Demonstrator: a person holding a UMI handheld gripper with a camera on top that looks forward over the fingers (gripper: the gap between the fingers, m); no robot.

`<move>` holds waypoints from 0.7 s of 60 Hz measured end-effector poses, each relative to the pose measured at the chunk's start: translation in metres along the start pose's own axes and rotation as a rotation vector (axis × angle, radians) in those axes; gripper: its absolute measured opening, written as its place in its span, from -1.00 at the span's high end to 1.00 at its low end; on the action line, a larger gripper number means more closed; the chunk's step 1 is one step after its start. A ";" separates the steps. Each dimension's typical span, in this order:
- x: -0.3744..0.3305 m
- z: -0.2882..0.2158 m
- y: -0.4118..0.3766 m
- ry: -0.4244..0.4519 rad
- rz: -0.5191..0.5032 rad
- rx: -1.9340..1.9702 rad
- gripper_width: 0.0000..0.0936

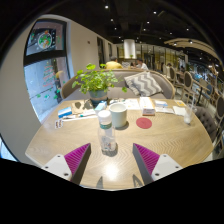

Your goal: Pour water

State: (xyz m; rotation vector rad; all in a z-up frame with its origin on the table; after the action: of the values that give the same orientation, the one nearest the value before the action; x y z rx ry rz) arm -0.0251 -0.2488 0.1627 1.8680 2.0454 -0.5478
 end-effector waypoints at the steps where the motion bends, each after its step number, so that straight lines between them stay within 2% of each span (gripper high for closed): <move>1: 0.007 0.000 -0.004 0.010 0.000 -0.001 -0.85; 18: 0.130 0.003 -0.024 0.129 0.097 0.025 -0.79; 22: 0.149 0.008 -0.021 0.134 0.124 0.032 -0.62; 29: 0.167 0.018 -0.020 0.126 0.143 0.020 -0.10; 32: 0.168 0.017 -0.021 0.153 0.146 0.007 -0.08; 42: 0.167 0.013 -0.029 0.135 0.137 -0.007 0.03</move>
State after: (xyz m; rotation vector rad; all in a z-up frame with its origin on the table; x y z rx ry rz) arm -0.0701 -0.1115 0.0733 2.0736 1.9782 -0.3884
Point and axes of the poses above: the point between the fingertips, and its own axes, seen from behind it with the camera up: y to the right, z down, x forward, the way the camera looks, the point moved 9 cm from there along -x, backward, against the way the camera looks, and after that the axes turned 5 degrees about y, right-handed, at the moved point
